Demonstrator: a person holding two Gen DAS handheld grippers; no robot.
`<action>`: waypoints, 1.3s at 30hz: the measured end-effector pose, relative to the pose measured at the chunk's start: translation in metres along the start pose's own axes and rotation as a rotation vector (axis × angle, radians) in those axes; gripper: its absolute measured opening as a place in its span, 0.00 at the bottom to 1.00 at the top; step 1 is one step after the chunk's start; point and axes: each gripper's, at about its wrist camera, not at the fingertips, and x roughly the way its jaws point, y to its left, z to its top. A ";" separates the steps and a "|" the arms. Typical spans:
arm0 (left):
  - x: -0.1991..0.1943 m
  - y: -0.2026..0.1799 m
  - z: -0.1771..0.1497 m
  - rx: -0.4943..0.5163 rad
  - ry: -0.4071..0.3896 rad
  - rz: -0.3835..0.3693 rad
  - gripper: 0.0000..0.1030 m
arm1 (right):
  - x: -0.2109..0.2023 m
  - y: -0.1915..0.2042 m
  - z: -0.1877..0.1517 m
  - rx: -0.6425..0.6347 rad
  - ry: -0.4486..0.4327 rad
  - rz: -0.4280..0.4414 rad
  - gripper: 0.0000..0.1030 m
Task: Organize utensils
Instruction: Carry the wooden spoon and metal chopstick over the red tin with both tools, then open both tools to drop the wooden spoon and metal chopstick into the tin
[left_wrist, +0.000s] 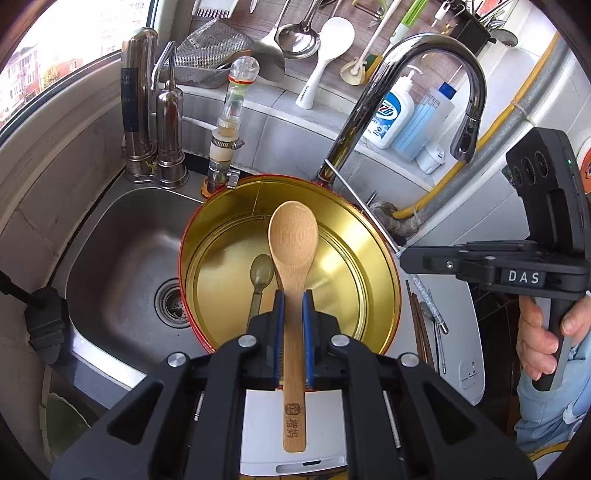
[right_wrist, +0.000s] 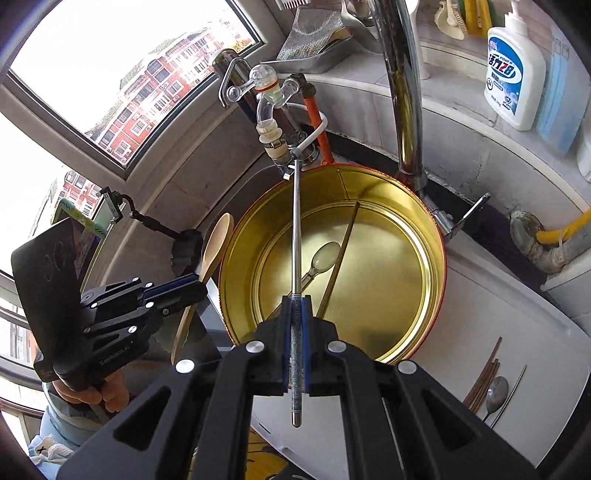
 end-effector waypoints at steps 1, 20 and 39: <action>0.003 0.003 0.001 -0.005 0.005 -0.002 0.09 | 0.006 -0.002 0.003 0.006 0.011 0.002 0.06; 0.119 0.016 0.024 -0.005 0.195 0.049 0.09 | 0.093 -0.065 0.022 0.146 0.169 -0.094 0.06; 0.148 0.003 0.004 0.093 0.268 0.126 0.10 | 0.120 -0.065 0.024 0.147 0.214 -0.062 0.17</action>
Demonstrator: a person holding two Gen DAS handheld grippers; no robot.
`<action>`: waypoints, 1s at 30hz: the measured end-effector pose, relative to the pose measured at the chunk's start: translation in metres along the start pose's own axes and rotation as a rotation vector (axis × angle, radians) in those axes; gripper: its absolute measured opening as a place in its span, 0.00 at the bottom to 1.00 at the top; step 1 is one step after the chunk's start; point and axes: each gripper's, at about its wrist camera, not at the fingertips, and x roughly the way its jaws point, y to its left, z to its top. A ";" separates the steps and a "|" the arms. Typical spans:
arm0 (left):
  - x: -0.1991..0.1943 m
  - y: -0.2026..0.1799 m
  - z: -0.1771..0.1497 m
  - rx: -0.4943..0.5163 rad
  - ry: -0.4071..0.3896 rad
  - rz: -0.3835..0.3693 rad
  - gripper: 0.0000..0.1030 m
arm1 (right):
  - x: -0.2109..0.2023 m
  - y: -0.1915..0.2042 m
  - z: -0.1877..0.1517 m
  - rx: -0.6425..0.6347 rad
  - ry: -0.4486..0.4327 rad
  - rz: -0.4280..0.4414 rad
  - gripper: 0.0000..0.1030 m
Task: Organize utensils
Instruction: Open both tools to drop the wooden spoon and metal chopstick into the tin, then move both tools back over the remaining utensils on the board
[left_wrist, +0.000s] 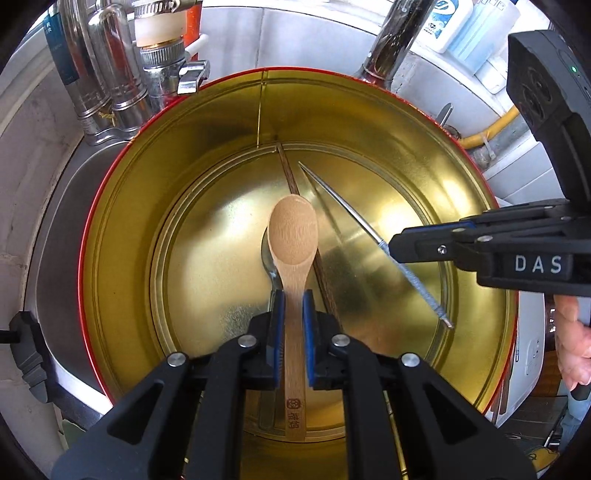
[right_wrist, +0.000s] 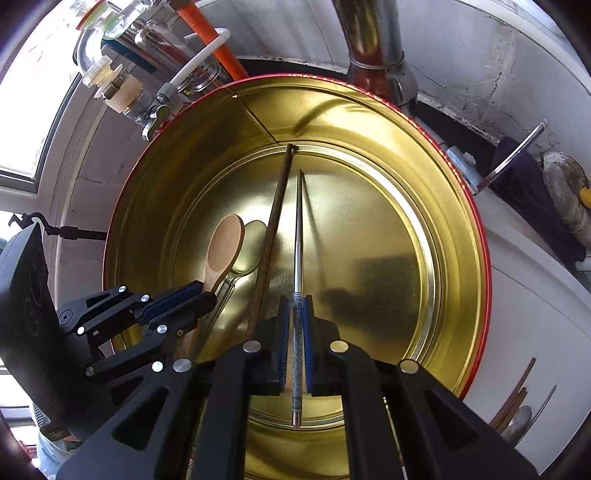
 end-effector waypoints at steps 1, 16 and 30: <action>0.000 -0.001 -0.001 0.003 0.001 0.005 0.10 | 0.000 0.000 0.000 0.002 -0.010 0.002 0.26; -0.016 -0.017 -0.008 0.062 -0.046 0.069 0.62 | -0.024 0.014 -0.015 -0.063 -0.126 -0.012 0.66; -0.050 -0.040 -0.029 0.135 -0.156 0.156 0.72 | -0.049 0.029 -0.048 -0.143 -0.269 -0.099 0.88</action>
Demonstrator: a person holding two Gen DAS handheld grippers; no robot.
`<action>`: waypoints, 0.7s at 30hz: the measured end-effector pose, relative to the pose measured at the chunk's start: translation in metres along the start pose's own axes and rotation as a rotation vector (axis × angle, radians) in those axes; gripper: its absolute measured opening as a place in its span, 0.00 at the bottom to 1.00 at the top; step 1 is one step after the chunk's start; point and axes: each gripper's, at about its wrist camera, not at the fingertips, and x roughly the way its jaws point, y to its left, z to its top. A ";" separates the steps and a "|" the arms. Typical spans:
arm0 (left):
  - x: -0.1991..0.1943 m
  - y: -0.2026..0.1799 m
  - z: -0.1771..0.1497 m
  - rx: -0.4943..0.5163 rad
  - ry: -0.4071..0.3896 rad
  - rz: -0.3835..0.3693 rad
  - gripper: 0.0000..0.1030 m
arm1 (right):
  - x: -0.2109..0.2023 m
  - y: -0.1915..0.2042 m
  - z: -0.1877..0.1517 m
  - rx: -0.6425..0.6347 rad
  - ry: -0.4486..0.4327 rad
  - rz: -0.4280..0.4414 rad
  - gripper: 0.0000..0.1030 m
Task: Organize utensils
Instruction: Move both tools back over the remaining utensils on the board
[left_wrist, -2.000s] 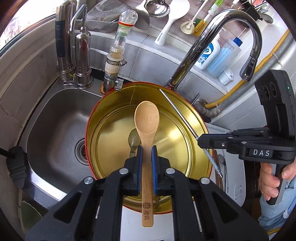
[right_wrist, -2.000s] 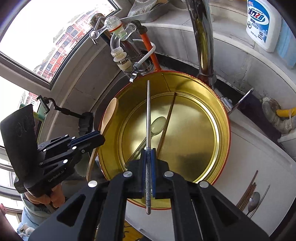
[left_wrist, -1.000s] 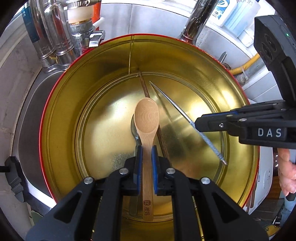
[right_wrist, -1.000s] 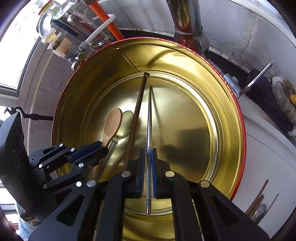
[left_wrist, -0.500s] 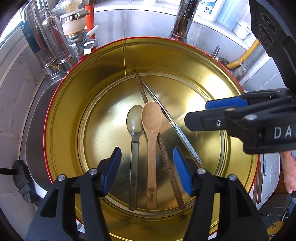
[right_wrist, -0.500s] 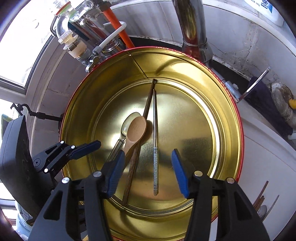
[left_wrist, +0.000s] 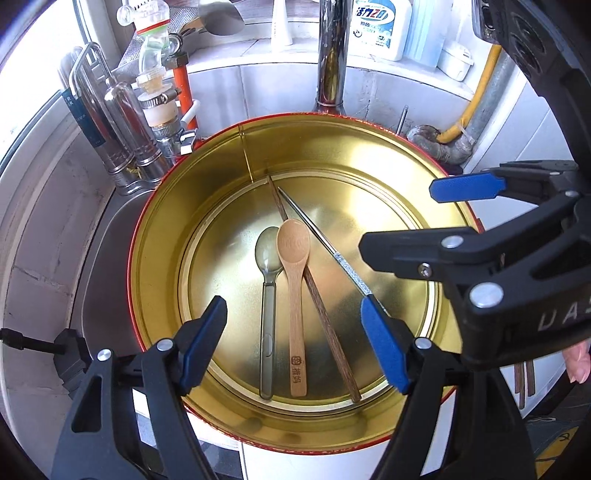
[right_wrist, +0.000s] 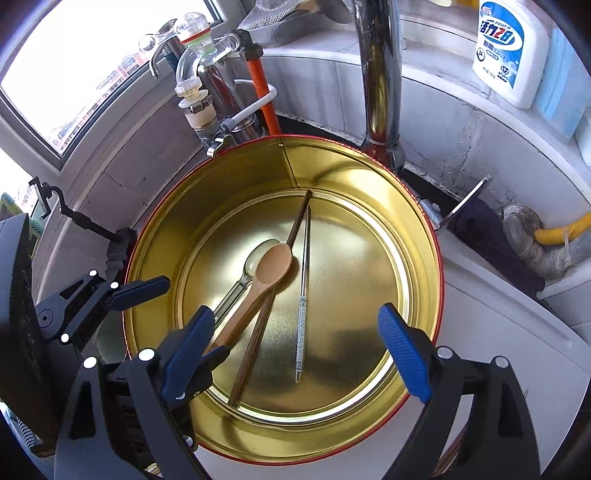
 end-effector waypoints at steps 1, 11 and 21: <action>-0.003 -0.002 -0.002 -0.001 -0.008 0.001 0.72 | -0.002 0.001 -0.002 0.001 -0.002 -0.003 0.88; -0.039 -0.011 -0.012 -0.016 -0.097 -0.028 0.72 | -0.043 -0.002 -0.027 0.030 -0.097 0.006 0.90; -0.076 -0.034 -0.041 0.013 -0.234 -0.092 0.72 | -0.084 -0.071 -0.082 0.246 -0.154 -0.070 0.90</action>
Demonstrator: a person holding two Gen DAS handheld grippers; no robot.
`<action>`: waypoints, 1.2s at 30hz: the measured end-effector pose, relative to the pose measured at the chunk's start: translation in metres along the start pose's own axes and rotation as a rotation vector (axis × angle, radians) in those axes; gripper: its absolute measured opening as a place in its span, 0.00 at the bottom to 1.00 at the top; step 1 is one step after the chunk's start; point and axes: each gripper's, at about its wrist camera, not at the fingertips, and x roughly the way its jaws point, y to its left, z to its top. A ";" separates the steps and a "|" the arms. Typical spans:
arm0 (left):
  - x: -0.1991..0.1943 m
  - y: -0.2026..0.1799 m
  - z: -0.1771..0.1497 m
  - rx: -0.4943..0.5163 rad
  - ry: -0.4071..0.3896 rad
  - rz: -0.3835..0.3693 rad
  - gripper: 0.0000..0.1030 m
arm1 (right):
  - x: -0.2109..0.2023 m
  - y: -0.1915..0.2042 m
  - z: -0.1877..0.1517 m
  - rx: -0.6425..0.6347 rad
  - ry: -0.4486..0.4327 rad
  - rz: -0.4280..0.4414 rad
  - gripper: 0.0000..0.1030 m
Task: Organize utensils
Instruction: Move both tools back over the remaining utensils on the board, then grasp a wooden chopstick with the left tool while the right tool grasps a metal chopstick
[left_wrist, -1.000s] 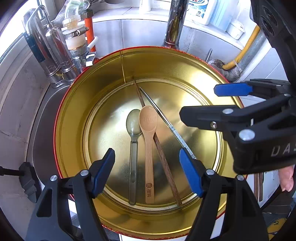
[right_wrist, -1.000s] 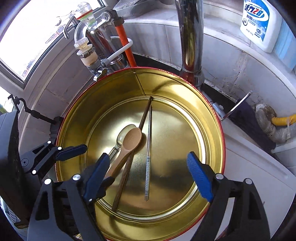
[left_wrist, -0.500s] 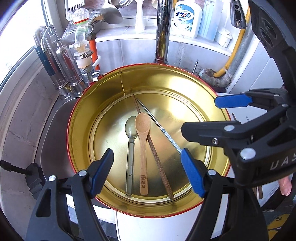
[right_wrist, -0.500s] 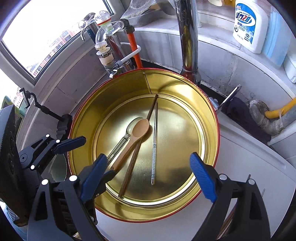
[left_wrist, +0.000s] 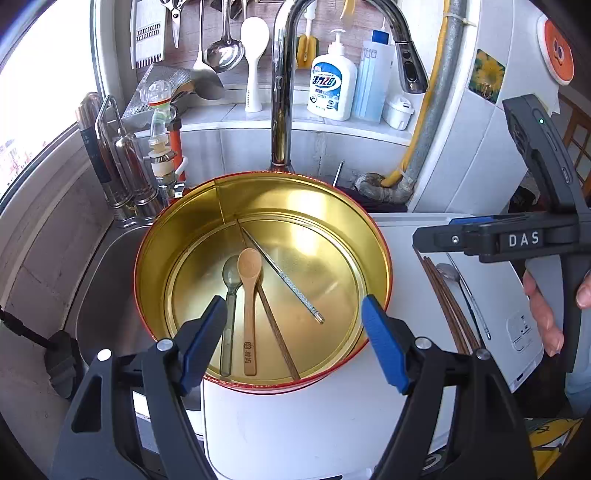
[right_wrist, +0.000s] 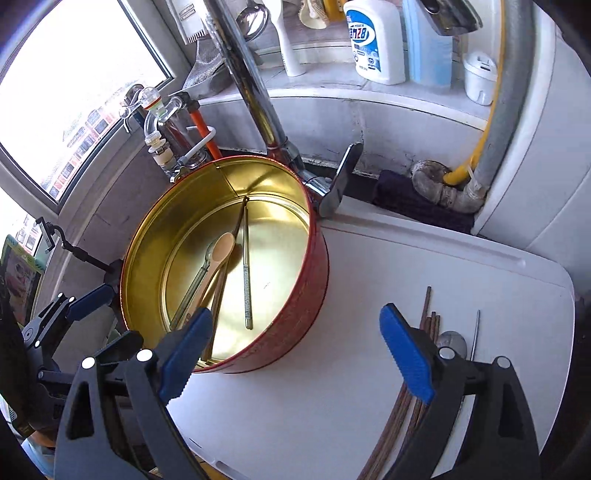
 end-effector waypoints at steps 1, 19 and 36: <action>-0.003 -0.003 -0.001 0.004 -0.007 -0.007 0.72 | -0.006 -0.009 -0.004 0.025 -0.009 -0.004 0.90; -0.001 -0.077 -0.019 0.052 -0.007 -0.160 0.72 | -0.045 -0.106 -0.067 0.169 -0.044 -0.094 0.90; 0.044 -0.130 -0.045 0.075 0.074 -0.166 0.72 | -0.043 -0.162 -0.104 0.172 0.023 -0.144 0.90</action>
